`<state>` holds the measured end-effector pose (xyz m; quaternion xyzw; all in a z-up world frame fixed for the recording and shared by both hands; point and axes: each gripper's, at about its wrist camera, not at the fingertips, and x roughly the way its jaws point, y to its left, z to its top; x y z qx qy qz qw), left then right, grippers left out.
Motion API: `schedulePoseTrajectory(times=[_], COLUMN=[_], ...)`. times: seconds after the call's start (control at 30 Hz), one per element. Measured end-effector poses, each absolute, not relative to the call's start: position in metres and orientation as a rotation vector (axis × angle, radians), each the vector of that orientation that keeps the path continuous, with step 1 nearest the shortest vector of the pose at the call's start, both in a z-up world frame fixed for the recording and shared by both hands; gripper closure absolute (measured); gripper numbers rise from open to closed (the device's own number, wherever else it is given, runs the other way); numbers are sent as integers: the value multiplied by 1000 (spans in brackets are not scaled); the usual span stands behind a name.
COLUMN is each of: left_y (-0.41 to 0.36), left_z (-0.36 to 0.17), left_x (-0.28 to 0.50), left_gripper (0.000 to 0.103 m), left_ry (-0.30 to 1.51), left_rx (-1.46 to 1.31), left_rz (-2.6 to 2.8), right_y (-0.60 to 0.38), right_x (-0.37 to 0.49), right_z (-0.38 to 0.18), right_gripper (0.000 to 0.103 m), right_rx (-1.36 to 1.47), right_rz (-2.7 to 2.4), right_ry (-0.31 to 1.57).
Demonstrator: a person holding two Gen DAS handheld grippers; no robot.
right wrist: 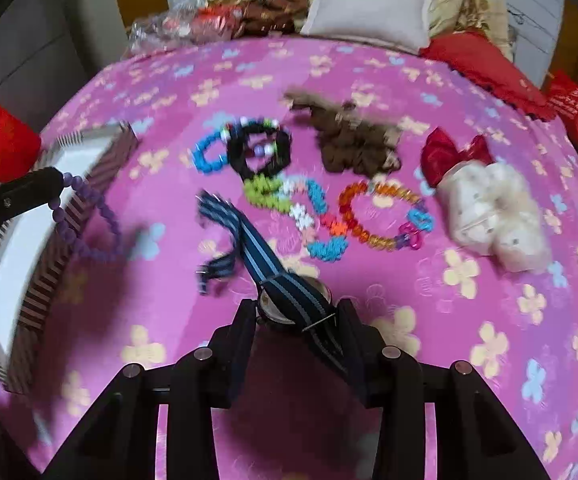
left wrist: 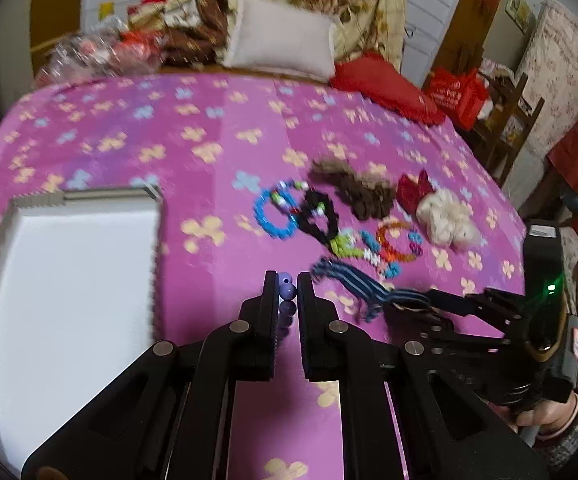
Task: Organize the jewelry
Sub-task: 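Carry bracelet and watch into the white tray and open both tools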
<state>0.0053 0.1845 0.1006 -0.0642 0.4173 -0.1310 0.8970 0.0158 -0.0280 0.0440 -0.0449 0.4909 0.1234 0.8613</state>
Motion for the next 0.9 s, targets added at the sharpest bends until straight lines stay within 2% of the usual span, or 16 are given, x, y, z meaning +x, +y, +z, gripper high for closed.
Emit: schedulePoseTrajectory(times=[0.2,0.4,0.67,0.9], left_y=[228,283,345,394], left_z=[134,145,127,101], left_x=[-6,-3,20,47], left_gripper=[95,95,96,96], left_ry=[766,742,765,784], left_rx=[-196,-290,-336,-382], left_rz=[-218,-160,-5,121], right_y=[-25,8,94,181], right_x=[3,-4,14,52], right_z=[89,135,182,196], right_gripper=[63,63,63,63], right_rx=[-56,-49,-70,-78], right_rz=[261,301,419,506], right_ry=[974,915,867,840])
